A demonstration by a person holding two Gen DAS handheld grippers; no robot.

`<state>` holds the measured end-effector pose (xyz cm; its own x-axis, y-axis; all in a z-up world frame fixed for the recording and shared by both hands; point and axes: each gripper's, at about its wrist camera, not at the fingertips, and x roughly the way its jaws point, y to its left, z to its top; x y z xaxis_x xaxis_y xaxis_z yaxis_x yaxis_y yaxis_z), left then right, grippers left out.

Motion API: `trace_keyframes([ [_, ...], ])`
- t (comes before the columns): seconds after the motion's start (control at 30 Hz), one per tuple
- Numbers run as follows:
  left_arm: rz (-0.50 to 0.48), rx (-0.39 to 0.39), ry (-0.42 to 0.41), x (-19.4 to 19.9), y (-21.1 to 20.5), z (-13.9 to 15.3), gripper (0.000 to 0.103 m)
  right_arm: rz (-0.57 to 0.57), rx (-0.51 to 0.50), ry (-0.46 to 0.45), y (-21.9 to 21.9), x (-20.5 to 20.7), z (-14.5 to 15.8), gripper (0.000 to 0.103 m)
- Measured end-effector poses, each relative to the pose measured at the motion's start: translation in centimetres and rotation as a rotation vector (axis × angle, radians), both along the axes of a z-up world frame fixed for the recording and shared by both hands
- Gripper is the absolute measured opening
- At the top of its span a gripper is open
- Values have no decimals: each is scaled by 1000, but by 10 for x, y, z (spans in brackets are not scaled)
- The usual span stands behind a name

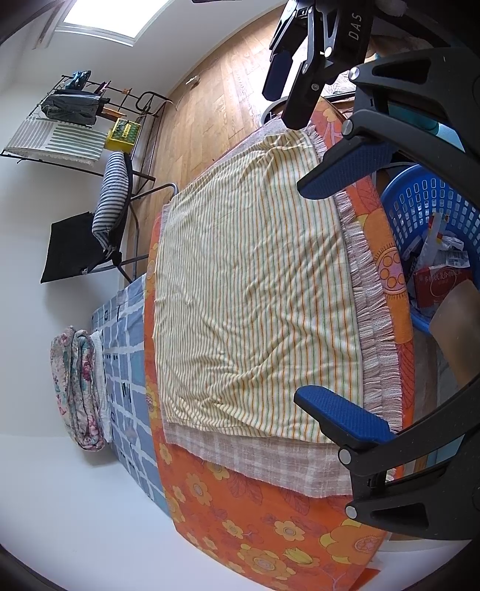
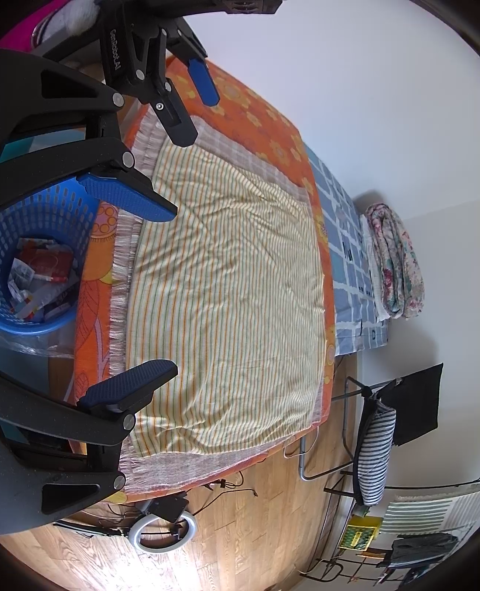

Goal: Collect trash

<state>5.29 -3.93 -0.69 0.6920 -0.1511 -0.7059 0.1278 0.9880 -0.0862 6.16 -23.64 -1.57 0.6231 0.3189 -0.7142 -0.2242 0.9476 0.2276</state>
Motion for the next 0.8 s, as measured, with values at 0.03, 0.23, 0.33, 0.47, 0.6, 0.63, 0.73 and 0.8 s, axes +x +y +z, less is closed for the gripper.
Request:
trace_keyframes([
  [0.03,2,1,0,0,0,0,102,0,0,0,0,0,0,77],
  [0.23,3,9,-4,0,1,2,102,3,-4,5,1,-1,-2,77],
  [0.33,8,14,-15,-1,4,5,102,6,-7,6,2,-2,-3,77],
  [0.47,11,24,-18,-1,5,5,103,6,-8,8,3,-2,-4,77],
  [0.6,8,25,-18,-2,4,4,103,7,-5,9,3,-2,-4,77],
  [0.63,8,23,-17,-2,4,4,102,7,-5,9,4,-2,-4,77],
  [0.73,9,22,-19,-2,3,4,103,6,-9,10,5,-2,-5,77],
  [0.8,8,23,-19,-2,4,4,103,7,-10,11,5,-2,-5,77],
])
